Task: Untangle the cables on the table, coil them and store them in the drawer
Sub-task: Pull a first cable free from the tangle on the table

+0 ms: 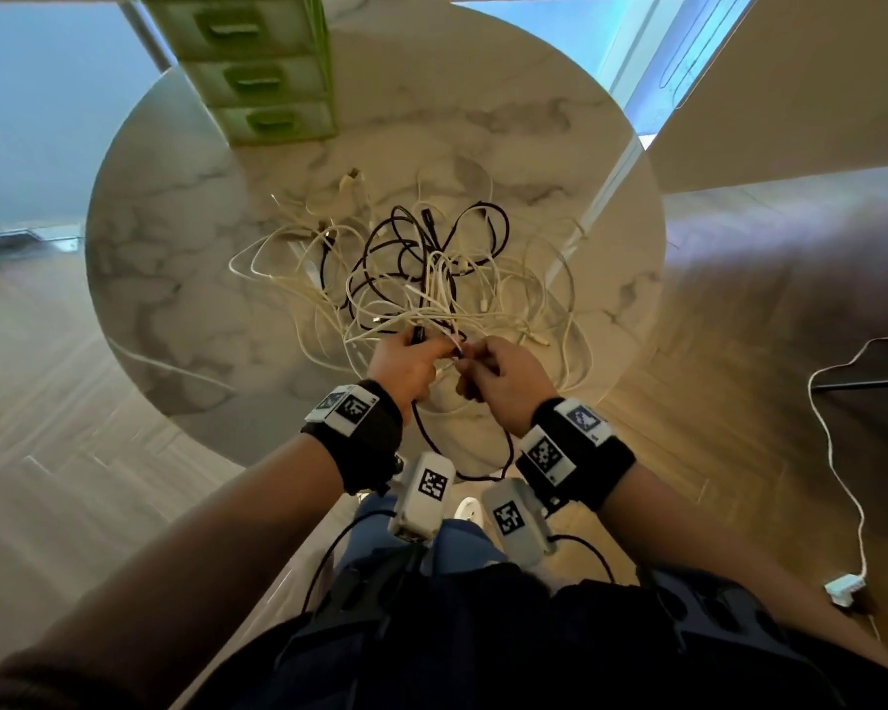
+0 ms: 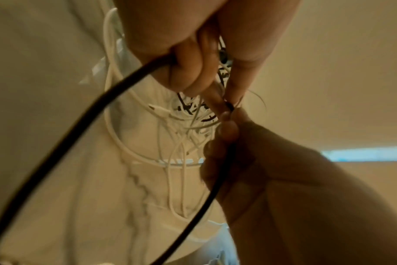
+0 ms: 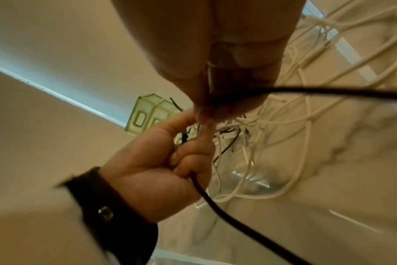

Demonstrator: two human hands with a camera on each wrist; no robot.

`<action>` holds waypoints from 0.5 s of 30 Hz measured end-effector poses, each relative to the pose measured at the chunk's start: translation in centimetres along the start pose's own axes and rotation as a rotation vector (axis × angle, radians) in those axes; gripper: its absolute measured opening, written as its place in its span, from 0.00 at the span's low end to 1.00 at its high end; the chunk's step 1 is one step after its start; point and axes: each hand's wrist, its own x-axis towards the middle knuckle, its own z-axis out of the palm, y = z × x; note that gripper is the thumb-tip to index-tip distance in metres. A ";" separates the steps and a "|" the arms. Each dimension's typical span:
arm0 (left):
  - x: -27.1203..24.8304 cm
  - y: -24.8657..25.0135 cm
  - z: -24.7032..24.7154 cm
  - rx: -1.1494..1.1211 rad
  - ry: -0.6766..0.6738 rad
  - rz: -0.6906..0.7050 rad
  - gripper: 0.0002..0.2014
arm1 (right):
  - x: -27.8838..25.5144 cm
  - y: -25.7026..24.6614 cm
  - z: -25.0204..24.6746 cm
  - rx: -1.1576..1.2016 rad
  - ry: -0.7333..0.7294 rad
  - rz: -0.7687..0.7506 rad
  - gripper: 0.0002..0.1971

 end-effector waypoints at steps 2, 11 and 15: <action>0.6 0.2 -0.3 -0.061 -0.044 -0.117 0.07 | 0.1 -0.5 0.2 -0.056 -0.003 -0.058 0.07; 3.1 6.1 -1.7 -0.337 -0.096 -0.029 0.08 | -3.1 1.7 -0.5 -0.271 -0.206 -0.216 0.12; 2.2 5.2 -1.7 -0.273 -0.114 0.060 0.08 | -2.4 4.4 -1.4 -0.517 -0.258 -0.097 0.11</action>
